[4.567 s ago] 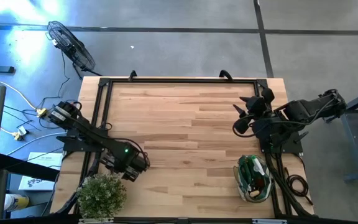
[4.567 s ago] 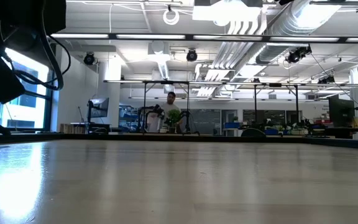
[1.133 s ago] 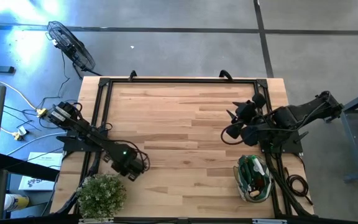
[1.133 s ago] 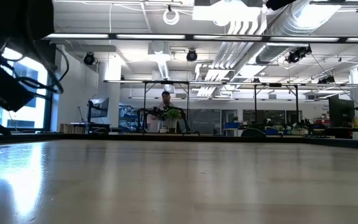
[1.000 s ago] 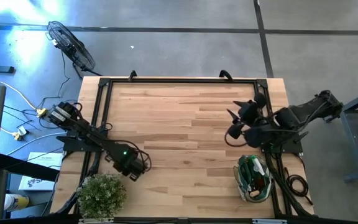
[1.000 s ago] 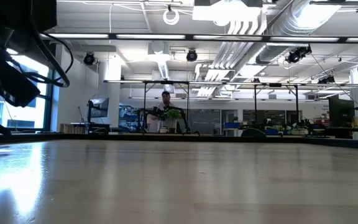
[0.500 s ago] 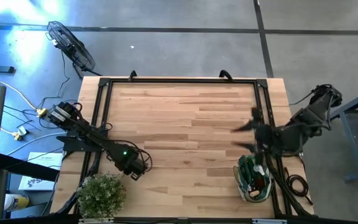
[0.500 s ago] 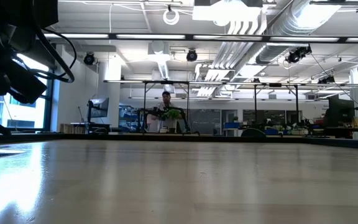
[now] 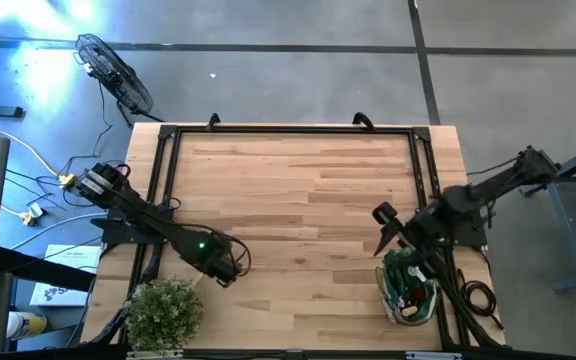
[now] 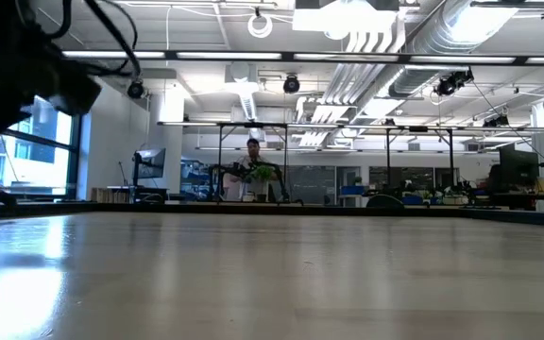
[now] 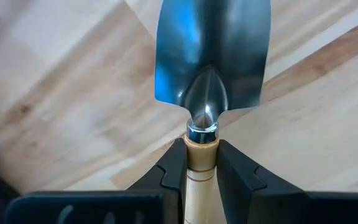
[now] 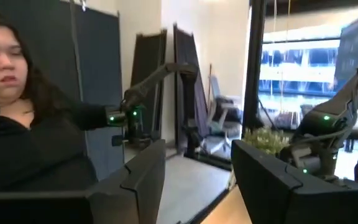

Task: Pick & Place Garden tools in Gardening bag
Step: Put the brown trowel into the green gardening bag

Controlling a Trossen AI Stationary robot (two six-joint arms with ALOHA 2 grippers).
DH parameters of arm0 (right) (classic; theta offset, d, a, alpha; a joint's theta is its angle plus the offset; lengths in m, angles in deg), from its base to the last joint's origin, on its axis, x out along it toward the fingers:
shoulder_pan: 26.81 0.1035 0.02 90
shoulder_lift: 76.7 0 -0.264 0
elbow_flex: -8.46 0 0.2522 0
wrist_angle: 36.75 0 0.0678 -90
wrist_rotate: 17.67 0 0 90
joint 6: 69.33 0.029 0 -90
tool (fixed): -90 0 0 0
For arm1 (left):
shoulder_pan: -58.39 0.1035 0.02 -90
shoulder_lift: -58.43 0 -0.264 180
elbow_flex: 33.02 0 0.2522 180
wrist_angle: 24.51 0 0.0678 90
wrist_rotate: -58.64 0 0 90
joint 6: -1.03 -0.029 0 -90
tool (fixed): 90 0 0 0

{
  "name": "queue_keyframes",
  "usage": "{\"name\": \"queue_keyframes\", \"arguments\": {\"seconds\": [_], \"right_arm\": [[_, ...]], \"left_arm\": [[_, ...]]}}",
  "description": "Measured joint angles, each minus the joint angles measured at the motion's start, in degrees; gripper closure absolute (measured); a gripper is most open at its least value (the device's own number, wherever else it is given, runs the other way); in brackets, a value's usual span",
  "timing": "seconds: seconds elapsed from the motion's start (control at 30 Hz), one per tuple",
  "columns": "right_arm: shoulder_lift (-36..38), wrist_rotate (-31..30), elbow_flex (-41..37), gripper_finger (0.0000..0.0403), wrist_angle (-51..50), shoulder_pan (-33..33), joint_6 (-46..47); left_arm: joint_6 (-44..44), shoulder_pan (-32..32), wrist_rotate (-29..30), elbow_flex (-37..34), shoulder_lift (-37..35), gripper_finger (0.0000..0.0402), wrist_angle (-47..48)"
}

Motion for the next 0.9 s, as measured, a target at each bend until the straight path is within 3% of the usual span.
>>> {"name": "queue_keyframes", "arguments": {"seconds": [0.1,0.23,0.43,0.67,0.9], "right_arm": [[0.0,1.0,-5.0,0.0229,8.1,-2.3,-0.1],[-0.1,-4.5,-7.9,0.0229,10.2,-4.6,-0.5],[0.2,-7.8,-7.9,0.0229,10.8,-5.3,-1.7],[0.1,-15.9,-7.9,0.0229,10.3,-5.3,-3.6],[-0.9,-18.8,-7.9,0.0229,10.3,-5.3,-3.3]], "left_arm": [[-0.1,0.0,3.6,3.5,0.0,0.0351,5.1],[-0.1,0.0,10.7,9.6,0.0,0.0351,12.7],[-4.4,0.0,28.7,21.0,0.0,0.0351,20.8],[-18.3,0.0,51.5,33.5,-0.1,0.0351,19.8],[-35.8,0.0,69.1,38.6,-0.1,0.0351,10.3]]}}
